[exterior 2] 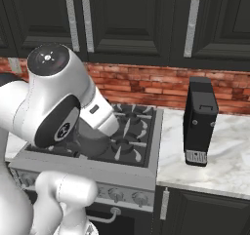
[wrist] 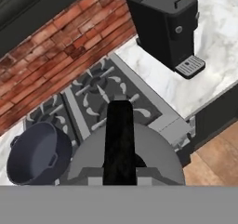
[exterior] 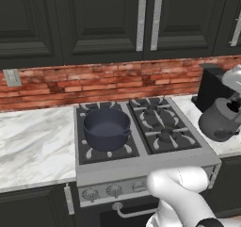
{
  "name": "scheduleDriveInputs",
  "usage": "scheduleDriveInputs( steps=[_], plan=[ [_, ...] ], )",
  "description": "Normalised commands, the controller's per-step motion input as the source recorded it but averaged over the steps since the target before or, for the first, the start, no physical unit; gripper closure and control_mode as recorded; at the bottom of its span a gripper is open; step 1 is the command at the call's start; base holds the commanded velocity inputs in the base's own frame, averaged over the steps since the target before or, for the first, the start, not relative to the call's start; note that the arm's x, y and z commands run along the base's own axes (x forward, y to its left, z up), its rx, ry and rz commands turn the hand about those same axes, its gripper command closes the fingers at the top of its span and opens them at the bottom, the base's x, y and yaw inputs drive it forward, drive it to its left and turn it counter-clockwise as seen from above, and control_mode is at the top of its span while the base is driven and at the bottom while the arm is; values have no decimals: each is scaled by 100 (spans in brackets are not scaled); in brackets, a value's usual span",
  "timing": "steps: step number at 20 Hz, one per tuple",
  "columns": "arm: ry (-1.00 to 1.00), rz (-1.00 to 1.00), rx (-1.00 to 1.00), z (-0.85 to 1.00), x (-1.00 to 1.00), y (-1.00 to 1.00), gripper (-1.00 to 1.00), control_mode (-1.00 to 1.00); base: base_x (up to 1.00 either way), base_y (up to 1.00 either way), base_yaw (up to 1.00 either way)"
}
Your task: Pick the kettle from the counter and place it on a stove burner. Then turn the burner on.
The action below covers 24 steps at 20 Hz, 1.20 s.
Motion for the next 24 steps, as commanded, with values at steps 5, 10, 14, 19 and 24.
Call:
scheduleDriveInputs(
  steps=[5, 10, 14, 19, 24],
  plan=[
    [0, 0, -2, -13, 64, -5, 100, -100, 0, 0, 0],
    [0, 0, -1, -3, 61, 0, 100, -100, 0, 0, 0],
    [0, 0, -10, -4, 37, 0, 100, -100, 0, 0, 0],
    [5, 0, -17, -1, 3, 9, 100, -100, 0, 0, 0],
    [5, 0, -9, -1, 0, 7, 100, -100, 0, 0, 0]
  ],
)
